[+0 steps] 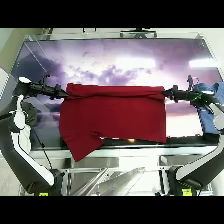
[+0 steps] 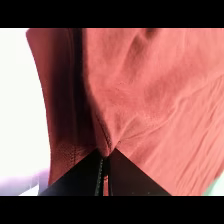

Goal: Fold the shirts.

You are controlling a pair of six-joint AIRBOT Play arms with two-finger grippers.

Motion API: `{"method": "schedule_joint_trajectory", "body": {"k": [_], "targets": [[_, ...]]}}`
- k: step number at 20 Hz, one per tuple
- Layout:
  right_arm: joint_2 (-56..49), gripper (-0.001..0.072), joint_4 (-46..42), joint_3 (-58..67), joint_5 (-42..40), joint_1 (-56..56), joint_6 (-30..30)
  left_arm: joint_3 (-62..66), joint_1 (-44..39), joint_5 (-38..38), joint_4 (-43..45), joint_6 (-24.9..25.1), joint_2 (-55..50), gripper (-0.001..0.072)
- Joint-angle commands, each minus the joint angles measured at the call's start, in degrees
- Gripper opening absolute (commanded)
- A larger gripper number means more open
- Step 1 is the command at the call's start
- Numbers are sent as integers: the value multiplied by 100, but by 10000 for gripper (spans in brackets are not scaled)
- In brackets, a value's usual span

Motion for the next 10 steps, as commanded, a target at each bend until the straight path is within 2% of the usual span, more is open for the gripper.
{"method": "schedule_joint_trajectory", "body": {"k": [1,9,10], "targets": [[-4,15,-409,7,-348,-4,90,-2,48,76,81,9,11,10],[2,16,-400,13,-603,122,81,0,-2,131,321,17,11,10],[17,47,-402,37,-487,125,74,59,0,24,321,15,11,12]]}}
